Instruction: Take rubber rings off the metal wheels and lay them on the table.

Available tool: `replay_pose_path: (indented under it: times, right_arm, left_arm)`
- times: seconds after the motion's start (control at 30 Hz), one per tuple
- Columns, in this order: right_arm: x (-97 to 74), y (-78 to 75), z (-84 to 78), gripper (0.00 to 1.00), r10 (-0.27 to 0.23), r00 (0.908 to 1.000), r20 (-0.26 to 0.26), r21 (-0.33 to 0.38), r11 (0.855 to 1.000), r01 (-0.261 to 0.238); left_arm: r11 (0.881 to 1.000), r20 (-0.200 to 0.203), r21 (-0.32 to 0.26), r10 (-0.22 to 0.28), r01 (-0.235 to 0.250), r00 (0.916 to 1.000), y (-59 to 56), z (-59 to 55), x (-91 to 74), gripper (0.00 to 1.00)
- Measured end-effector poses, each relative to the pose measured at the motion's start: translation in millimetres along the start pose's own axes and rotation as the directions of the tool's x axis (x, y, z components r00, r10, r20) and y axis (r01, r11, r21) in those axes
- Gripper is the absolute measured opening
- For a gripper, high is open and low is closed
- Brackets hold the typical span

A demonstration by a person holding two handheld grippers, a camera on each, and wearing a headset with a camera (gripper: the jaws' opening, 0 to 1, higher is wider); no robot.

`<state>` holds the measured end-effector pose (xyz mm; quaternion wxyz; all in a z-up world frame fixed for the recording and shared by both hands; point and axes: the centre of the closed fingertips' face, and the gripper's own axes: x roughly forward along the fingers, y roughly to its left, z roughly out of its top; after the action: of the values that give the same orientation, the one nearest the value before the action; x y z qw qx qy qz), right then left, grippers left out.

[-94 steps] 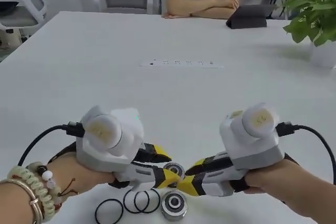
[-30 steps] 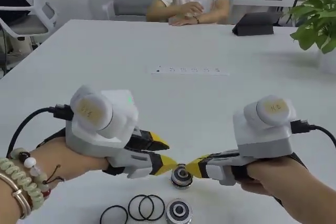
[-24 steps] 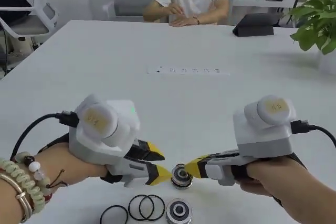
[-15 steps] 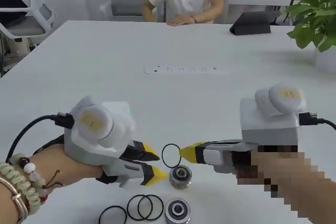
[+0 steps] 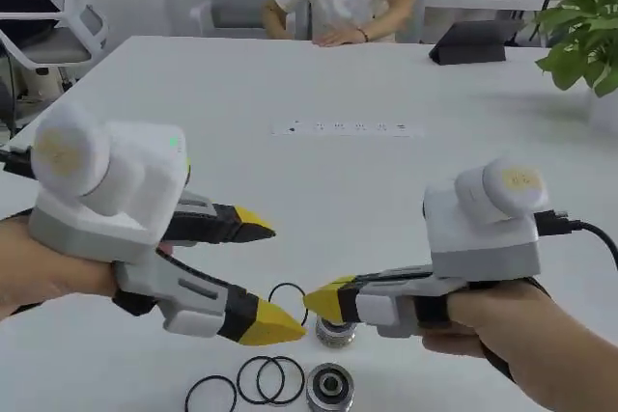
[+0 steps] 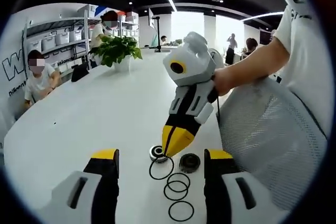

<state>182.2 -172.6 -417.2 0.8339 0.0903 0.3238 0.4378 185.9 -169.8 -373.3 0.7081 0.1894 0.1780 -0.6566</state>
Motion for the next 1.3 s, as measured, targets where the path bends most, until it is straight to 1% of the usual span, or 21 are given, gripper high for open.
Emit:
replay_pose_path:
  times: [0.07, 0.1, 0.17, 0.23, 0.27, 0.33, 0.4, 0.47, 0.53, 0.57, 0.6, 0.63, 0.7, 0.73, 0.77, 0.83, 0.9, 1.0, 1.13, 1.2, 1.3]
  right_arm:
    - [5.4, 8.8, -6.0, 0.0, 0.025, 0.9994, -0.026, -0.015, 1.0, -0.026]
    - [8.5, 13.0, -9.7, 0.0, 0.036, 0.9985, -0.041, -0.021, 0.999, -0.036]
    - [12.8, 17.3, -15.0, 0.0, 0.048, 0.9969, -0.061, -0.031, 0.998, -0.05]
    - [17.3, 24.4, -23.4, 0.0, 0.07, 0.9929, -0.096, -0.052, 0.996, -0.075]
    - [19.8, 28.1, -28.7, 0.0, 0.082, 0.9895, -0.119, -0.074, 0.993, -0.092]
    - [24.4, 29.8, -36.3, 0.0, 0.077, 0.9863, -0.146, -0.095, 0.991, -0.091]
    - [27.3, 31.8, -42.6, 0.0, 0.08, 0.9826, -0.167, -0.104, 0.99, -0.099]
    - [29.7, 32.2, -50.5, 0.0, 0.07, 0.9772, -0.201, -0.14, 0.985, -0.099]
    - [30.7, 29.4, -54.0, 0.0, 0.045, 0.9752, -0.217, -0.18, 0.98, -0.085]
    - [31.3, 28.8, -55.1, 0.02, 0.036, 0.9742, -0.223, -0.189, 0.979, -0.079]
    - [31.2, 28.6, -55.0, 0.07, 0.035, 0.9743, -0.223, -0.189, 0.979, -0.078]
    - [30.5, 26.7, -54.4, 0.1, 0.026, 0.9744, -0.223, -0.194, 0.978, -0.071]
    - [28.2, 23.1, -50.3, 0.13, 0.008, 0.977, -0.213, -0.211, 0.976, -0.054]
    - [26.3, 21.6, -48.1, 0.12, 0.002, 0.9778, -0.209, -0.214, 0.976, -0.048]
    - [23.9, 19.0, -43.9, 0.12, -0.008, 0.9802, -0.198, -0.216, 0.976, -0.036]
    - [19.3, 16.1, -37.3, 0.13, -0.018, 0.9831, -0.182, -0.215, 0.976, -0.022]
    - [14.6, 15.5, -32.2, 0.14, -0.024, 0.9845, -0.174, -0.216, 0.976, -0.015]
    - [5.0, 18.2, -20.7, 0.17, -0.018, 0.9893, -0.145, -0.226, 0.974, -0.016]
    - [-9.9, 18.0, -9.3, 0.23, -0.03, 0.992, -0.123, -0.248, 0.969, -0.002]
    - [-16.3, 17.5, -6.8, 0.29, -0.037, 0.9915, -0.125, -0.275, 0.961, 0.001]
    - [-29.4, 17.8, 0.2, 0.39, -0.051, 0.9929, -0.107, -0.321, 0.947, 0.014]
  left_arm:
    - [1.0, 0.003, -0.005, 0.021, -0.021, 0.9998, -2.6, -5.6, -10.4, 0.66]
    - [0.999, 0.002, -0.011, 0.04, -0.04, 0.9992, -3.1, -10.1, -16.3, 0.67]
    - [0.997, -0.002, -0.027, 0.069, -0.07, 0.9976, -3.8, -17.7, -24.1, 0.69]
    - [0.992, -0.028, -0.05, 0.114, -0.115, 0.9931, -5.5, -30.9, -33.3, 0.7]
    - [0.989, -0.028, -0.056, 0.136, -0.138, 0.9903, -7.8, -36.7, -37.7, 0.7]
    - [0.983, -0.021, -0.091, 0.158, -0.159, 0.9872, -14.7, -45.5, -43.7, 0.72]
    - [0.978, -0.018, -0.119, 0.169, -0.17, 0.9855, -20.9, -52.8, -48.1, 0.72]
    - [0.971, -0.022, -0.15, 0.187, -0.188, 0.9821, -26.7, -62.4, -53.1, 0.73]
    - [0.961, -0.03, -0.182, 0.206, -0.208, 0.9781, -30.9, -72.2, -57.0, 0.74]
    - [0.956, -0.036, -0.198, 0.215, -0.218, 0.9758, -33.5, -77.3, -59.0, 0.74]
    - [0.954, -0.037, -0.202, 0.219, -0.222, 0.9751, -34.0, -78.6, -59.5, 0.74]
    - [0.948, -0.039, -0.217, 0.23, -0.233, 0.9723, -35.2, -82.5, -61.2, 0.74]
    - [0.937, -0.036, -0.241, 0.251, -0.252, 0.9674, -35.9, -86.5, -64.0, 0.74]
    - [0.933, -0.031, -0.251, 0.257, -0.257, 0.9658, -35.8, -87.1, -65.1, 0.74]
    - [0.926, -0.024, -0.266, 0.27, -0.266, 0.9626, -34.9, -87.5, -66.6, 0.74]
    - [0.917, -0.018, -0.282, 0.288, -0.281, 0.9574, -32.7, -88.3, -68.6, 0.74]
    - [0.912, -0.015, -0.287, 0.299, -0.291, 0.954, -31.6, -88.7, -69.7, 0.74]
    - [0.909, -0.01, -0.295, 0.304, -0.294, 0.9525, -33.4, -88.7, -70.2, 0.75]
    - [0.91, -0.01, -0.293, 0.304, -0.293, 0.9526, -36.8, -88.5, -69.8, 0.75]
    - [0.91, -0.008, -0.295, 0.302, -0.291, 0.9533, -38.1, -88.0, -69.4, 0.75]
    - [0.911, -0.004, -0.297, 0.299, -0.287, 0.9542, -39.6, -86.6, -68.3, 0.75]
